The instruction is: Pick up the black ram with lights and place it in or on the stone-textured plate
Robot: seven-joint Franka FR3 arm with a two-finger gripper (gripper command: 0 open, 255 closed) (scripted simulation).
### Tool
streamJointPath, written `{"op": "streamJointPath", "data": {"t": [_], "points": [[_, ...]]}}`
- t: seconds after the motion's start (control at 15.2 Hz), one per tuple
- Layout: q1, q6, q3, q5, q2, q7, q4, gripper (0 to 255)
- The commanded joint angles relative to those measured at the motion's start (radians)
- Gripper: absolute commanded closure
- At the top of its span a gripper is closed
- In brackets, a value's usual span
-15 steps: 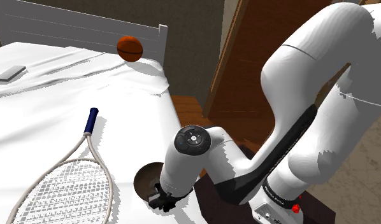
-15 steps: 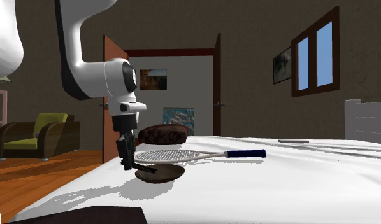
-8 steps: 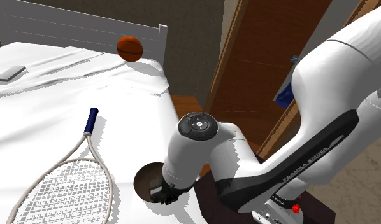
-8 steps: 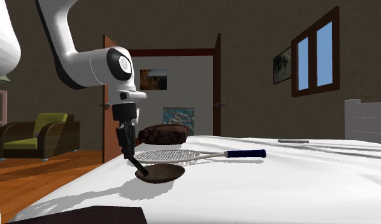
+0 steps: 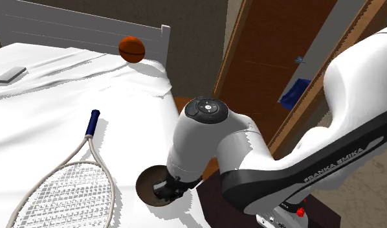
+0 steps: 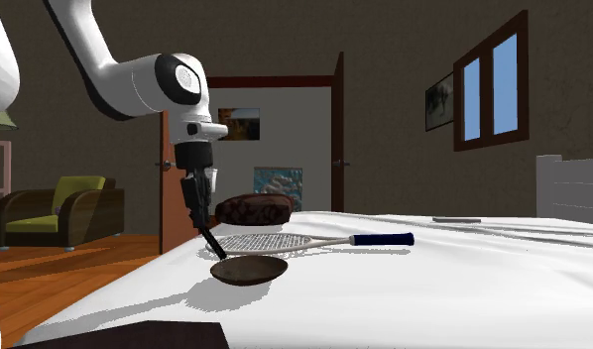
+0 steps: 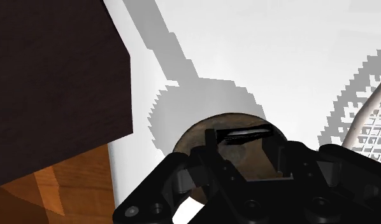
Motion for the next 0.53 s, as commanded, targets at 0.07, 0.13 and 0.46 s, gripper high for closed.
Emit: {"op": "streamJointPath", "data": {"t": [0.07, 0.13, 0.46], "points": [[-0.032, -0.019, -0.034, -0.023, 0.01, -0.045, 0.028, 255], [-0.051, -0.023, -0.046, -0.04, 0.022, -0.061, 0.042, 255], [-0.124, 0.012, -0.051, -0.135, 0.104, -0.058, 0.07, 255]]}}
